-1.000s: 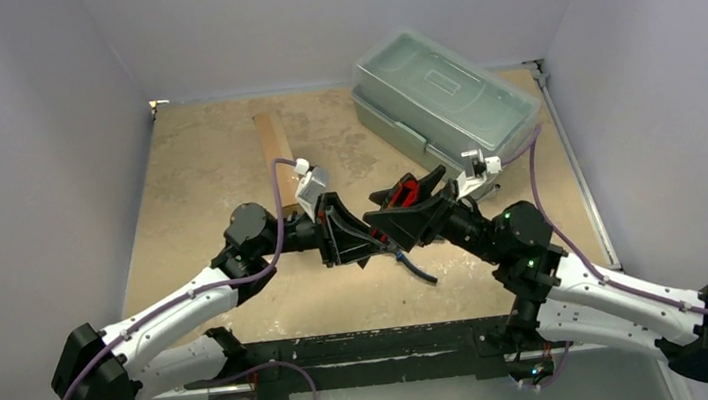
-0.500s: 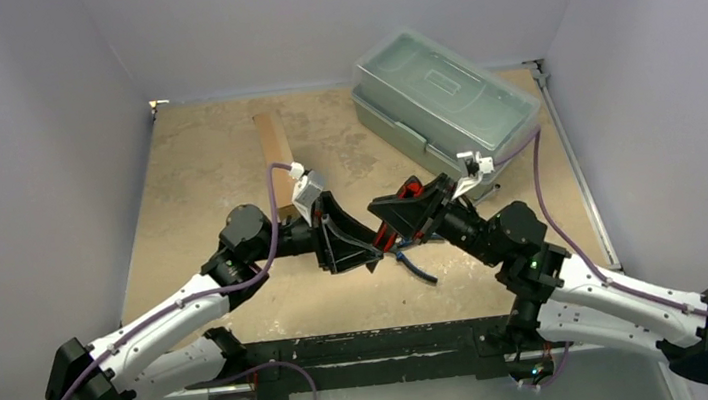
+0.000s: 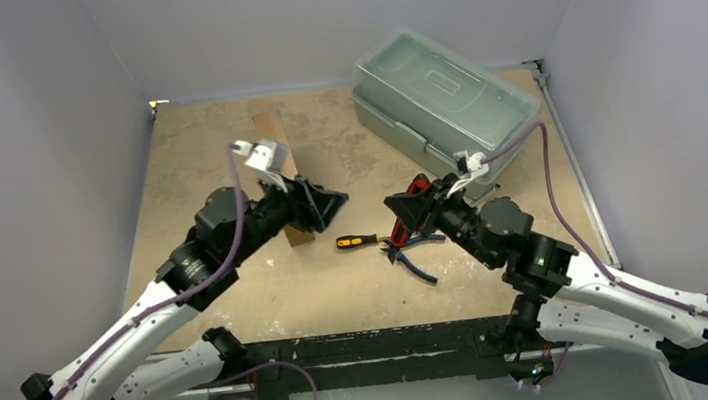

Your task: Unpack the express box

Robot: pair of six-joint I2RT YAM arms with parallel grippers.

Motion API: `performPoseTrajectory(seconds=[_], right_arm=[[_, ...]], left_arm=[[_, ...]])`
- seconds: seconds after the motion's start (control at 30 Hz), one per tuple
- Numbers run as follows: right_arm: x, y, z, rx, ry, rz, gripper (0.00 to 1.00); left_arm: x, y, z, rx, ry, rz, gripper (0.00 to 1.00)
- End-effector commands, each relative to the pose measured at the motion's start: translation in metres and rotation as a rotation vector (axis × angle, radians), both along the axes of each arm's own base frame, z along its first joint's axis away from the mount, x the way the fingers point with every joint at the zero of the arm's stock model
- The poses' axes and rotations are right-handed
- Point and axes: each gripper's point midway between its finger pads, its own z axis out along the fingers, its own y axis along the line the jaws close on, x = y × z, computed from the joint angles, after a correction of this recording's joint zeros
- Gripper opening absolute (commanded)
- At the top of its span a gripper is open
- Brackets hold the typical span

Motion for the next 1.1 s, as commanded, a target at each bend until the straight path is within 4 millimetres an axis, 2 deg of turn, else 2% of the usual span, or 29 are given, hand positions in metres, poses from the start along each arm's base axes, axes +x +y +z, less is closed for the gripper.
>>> performPoseTrajectory(seconds=[0.0,0.03,0.13,0.23,0.37,0.47,0.6,0.7,0.77,1.07], right_arm=[[0.009,-0.007,-0.013,-0.114,0.016,-0.057,0.00],[0.009,-0.006,-0.015,-0.118,0.018,-0.053,0.00],[0.007,-0.004,-0.015,-0.115,0.017,-0.039,0.00],[0.006,-0.005,-0.015,-0.111,0.014,-0.036,0.00],[0.003,-0.011,-0.014,-0.101,0.008,-0.039,0.00],[0.000,-0.014,-0.011,-0.086,0.003,-0.038,0.00],[-0.003,-0.017,-0.007,-0.077,-0.001,-0.029,0.00],[-0.004,-0.019,-0.008,-0.071,0.001,-0.029,0.00],[-0.006,-0.017,-0.011,-0.070,0.005,-0.020,0.00],[-0.006,-0.009,-0.018,-0.058,0.020,0.006,0.00]], left_arm=[[0.047,0.095,0.013,0.114,0.028,0.578,0.64],[0.053,0.107,0.011,0.147,0.038,0.651,0.67],[0.072,0.124,-0.001,0.308,0.083,0.817,0.81],[0.090,0.129,-0.004,0.436,0.078,0.875,0.93],[0.127,0.141,-0.009,0.471,0.087,0.929,0.98],[0.154,0.136,-0.017,0.442,0.107,0.898,0.99],[0.184,0.126,-0.035,0.493,0.118,0.878,0.99],[0.198,0.118,-0.045,0.498,0.118,0.848,0.99],[0.205,0.114,-0.050,0.518,0.114,0.836,0.99],[0.215,0.126,-0.085,0.611,0.155,0.863,0.99]])
